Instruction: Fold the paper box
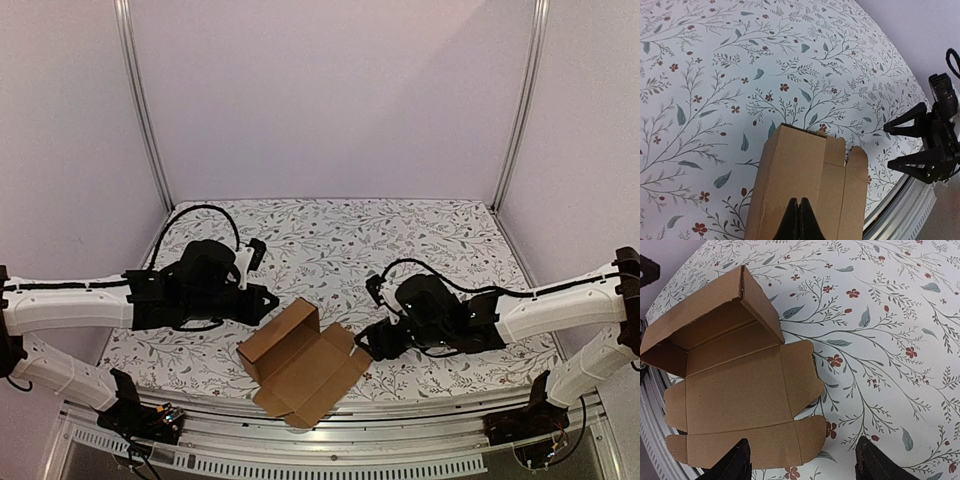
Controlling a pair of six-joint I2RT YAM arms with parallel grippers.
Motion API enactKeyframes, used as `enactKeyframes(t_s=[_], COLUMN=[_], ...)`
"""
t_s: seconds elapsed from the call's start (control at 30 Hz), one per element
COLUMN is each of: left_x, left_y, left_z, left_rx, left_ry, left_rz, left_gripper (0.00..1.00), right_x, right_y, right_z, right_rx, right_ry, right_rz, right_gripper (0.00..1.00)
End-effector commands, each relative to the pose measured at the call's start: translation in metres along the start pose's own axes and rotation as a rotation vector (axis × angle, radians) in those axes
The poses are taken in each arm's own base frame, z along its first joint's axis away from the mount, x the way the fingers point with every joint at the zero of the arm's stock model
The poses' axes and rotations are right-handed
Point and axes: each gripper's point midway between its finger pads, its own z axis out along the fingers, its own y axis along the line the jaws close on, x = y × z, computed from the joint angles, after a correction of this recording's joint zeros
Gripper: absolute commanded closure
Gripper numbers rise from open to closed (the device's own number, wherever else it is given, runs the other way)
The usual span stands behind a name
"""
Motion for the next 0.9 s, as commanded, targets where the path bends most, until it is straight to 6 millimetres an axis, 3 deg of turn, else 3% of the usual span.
enactKeyframes(t_s=[0.0,0.23,0.87], left_x=[0.020,0.027,0.055], left_y=[0.011,0.019,0.031], left_z=[-0.004,-0.002,0.010], left_rx=[-0.020,-0.042,-0.052], left_ry=[0.053,0.060,0.102], left_rz=[-0.019,-0.015,-0.046], left_gripper=[1.00,1.00,1.00], right_x=[0.022,0.045,0.067], right_y=[-0.002,0.002,0.003], right_z=[-0.002,-0.001,0.027], right_rx=[-0.012,-0.068,-0.191], right_ry=[0.111,0.192,0.223], right_rz=[0.142,0.270,0.570], right_gripper=[0.30,0.31,0.34])
